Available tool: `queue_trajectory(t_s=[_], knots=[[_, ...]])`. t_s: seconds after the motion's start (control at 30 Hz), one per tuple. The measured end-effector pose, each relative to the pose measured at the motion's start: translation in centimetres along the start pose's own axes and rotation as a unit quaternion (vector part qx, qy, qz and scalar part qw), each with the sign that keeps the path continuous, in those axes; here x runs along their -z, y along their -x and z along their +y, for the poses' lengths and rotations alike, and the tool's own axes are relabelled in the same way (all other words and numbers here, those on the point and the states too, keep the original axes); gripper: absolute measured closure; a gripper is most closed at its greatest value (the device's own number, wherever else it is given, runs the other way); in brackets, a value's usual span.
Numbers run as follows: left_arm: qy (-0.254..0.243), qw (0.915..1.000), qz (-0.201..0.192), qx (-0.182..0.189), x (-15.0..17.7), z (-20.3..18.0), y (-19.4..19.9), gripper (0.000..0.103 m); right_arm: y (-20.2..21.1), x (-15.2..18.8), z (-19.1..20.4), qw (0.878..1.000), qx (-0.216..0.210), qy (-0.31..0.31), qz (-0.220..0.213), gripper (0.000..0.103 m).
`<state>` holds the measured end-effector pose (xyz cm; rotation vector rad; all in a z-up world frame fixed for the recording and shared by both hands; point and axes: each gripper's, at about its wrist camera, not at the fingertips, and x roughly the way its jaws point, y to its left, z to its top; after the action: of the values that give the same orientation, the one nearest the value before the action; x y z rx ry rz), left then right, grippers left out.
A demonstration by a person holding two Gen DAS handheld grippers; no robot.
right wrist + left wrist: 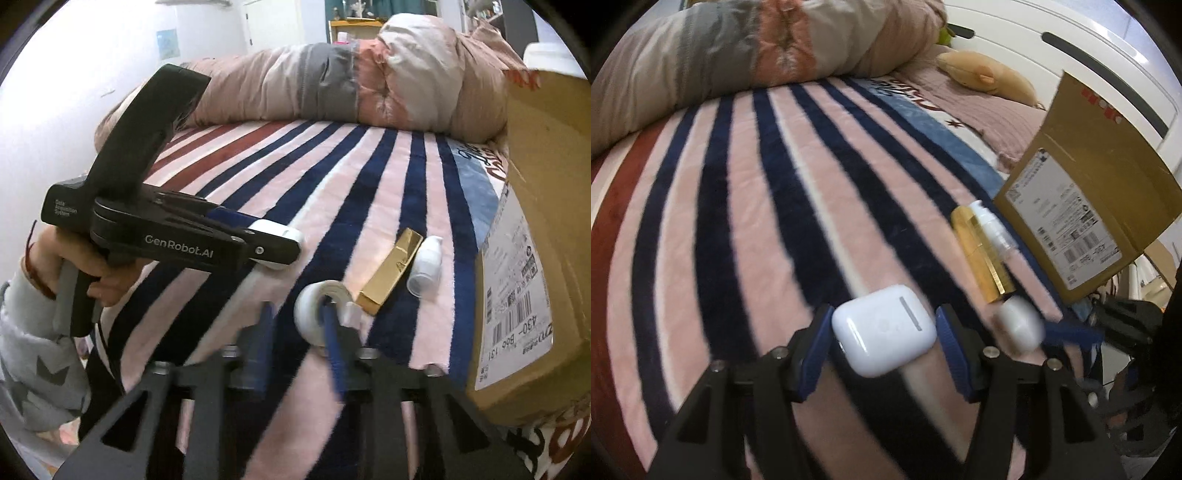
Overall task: Organize rigid objects
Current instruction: 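Grasp the white earbud case with the left gripper while the right grasps the tape roll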
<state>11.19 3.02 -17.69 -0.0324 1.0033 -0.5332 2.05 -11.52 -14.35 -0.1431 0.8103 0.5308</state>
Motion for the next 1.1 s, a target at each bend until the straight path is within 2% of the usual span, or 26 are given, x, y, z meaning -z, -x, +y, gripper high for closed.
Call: queue_trajectory(t_s=[0.03,0.07,0.17,0.3,0.37,0.43,0.47,0.5,0.53,0.57,0.6,0.87,1.1], knots=[[0.006,1.0,-0.001,0.005,0.1,0.2,0.1,0.05,-0.1,0.0,0.1,1.0,0.007,-0.001,-0.001,0.049],[0.012,0.9999,-0.003,0.011,0.3,0.6,0.2,0.05,-0.2,0.0,0.0,1.0,0.011,-0.004,-0.003,0.045],[0.012,0.9999,-0.006,0.009,0.5,0.5,0.2,0.049,-1.2,-0.1,-0.6,0.999,0.019,-0.024,0.011,0.046],[0.003,1.0,-0.007,-0.005,0.4,0.0,-0.4,0.05,-1.3,0.3,-2.1,0.996,0.052,-0.069,-0.003,0.046],[0.003,0.9999,-0.007,-0.007,0.5,0.0,-0.5,0.05,-1.3,0.4,-2.7,0.994,0.081,-0.079,-0.006,0.047],[0.001,0.9999,-0.007,-0.009,0.4,0.0,-0.6,0.05,-1.5,0.6,-2.8,0.995,0.066,-0.072,-0.005,0.047],[-0.001,0.9999,-0.007,-0.009,0.4,0.0,-0.7,0.05,-1.8,0.7,-2.8,0.996,0.059,-0.071,0.0,0.052],[-0.004,0.9999,-0.006,-0.011,0.4,-0.1,-0.8,0.05,-2.2,0.8,-2.9,0.996,0.051,-0.073,0.009,0.069],[-0.005,0.9999,-0.006,-0.013,0.5,-0.1,-0.8,0.05,-2.8,0.8,-2.9,0.996,0.044,-0.077,0.024,0.079],[-0.007,0.9998,-0.007,-0.015,0.5,-0.1,-0.8,0.049,-3.1,1.0,-2.9,0.995,0.046,-0.078,0.033,0.087],[-0.008,0.9998,-0.009,-0.015,0.6,-0.1,-0.8,0.049,-3.3,0.9,-2.9,0.995,0.052,-0.075,0.033,0.091],[0.003,0.9996,-0.026,-0.012,0.7,-0.2,1.0,0.049,-1.4,0.1,-1.4,0.998,0.032,-0.052,0.003,0.091],[-0.004,0.9957,-0.089,-0.025,-0.2,-1.6,7.9,0.049,3.8,-3.0,1.7,0.998,0.008,0.009,-0.065,0.091]])
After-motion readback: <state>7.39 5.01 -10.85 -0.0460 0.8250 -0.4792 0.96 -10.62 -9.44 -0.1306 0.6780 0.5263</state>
